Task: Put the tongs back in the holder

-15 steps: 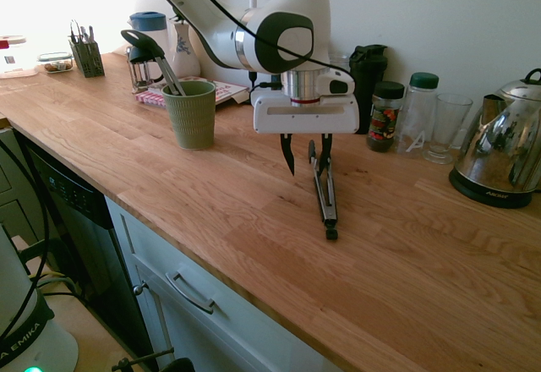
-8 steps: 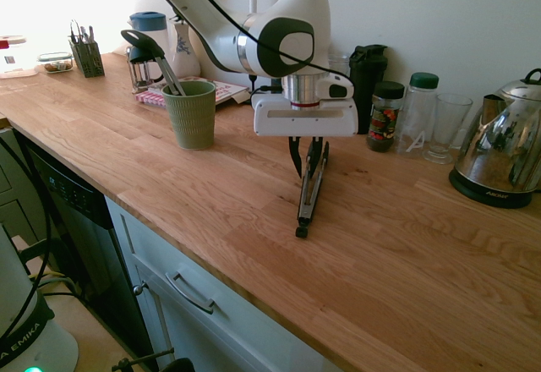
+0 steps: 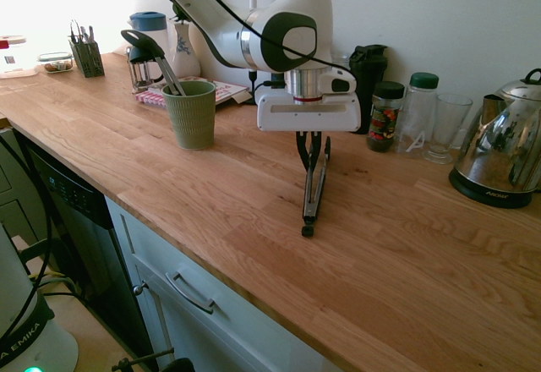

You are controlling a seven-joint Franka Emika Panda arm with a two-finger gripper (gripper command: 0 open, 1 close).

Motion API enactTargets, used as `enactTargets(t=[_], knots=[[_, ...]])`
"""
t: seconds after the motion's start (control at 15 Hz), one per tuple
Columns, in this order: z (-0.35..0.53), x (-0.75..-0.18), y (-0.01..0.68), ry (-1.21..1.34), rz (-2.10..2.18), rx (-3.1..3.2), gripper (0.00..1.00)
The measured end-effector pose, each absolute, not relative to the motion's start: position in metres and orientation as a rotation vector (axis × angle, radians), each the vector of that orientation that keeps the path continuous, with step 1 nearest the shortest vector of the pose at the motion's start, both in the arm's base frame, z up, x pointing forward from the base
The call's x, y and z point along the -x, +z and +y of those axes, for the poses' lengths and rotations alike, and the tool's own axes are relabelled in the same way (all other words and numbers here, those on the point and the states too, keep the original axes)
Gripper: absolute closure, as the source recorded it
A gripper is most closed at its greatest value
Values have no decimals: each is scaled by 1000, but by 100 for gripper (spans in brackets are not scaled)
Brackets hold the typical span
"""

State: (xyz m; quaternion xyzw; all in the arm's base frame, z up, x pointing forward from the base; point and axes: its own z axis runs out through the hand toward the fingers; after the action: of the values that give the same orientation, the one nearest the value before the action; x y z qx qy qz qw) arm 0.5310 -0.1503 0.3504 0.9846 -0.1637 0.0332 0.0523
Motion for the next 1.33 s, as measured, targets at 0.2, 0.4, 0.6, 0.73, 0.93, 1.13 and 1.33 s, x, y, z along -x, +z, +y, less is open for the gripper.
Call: enactTargets(t=[0.2,0.4,0.6,0.73,0.93,1.13,1.33], knots=[[-155,-539,385,137,-581,-2998,100],[-156,-536,445,218,-666,-3020,100],[-147,-513,513,333,-837,-3074,100],[-127,-495,559,431,-964,-3073,100],[-74,-474,599,550,-1033,-3065,100],[-8,-468,605,710,-1155,-3027,100],[60,-464,617,992,-1244,-2994,100]])
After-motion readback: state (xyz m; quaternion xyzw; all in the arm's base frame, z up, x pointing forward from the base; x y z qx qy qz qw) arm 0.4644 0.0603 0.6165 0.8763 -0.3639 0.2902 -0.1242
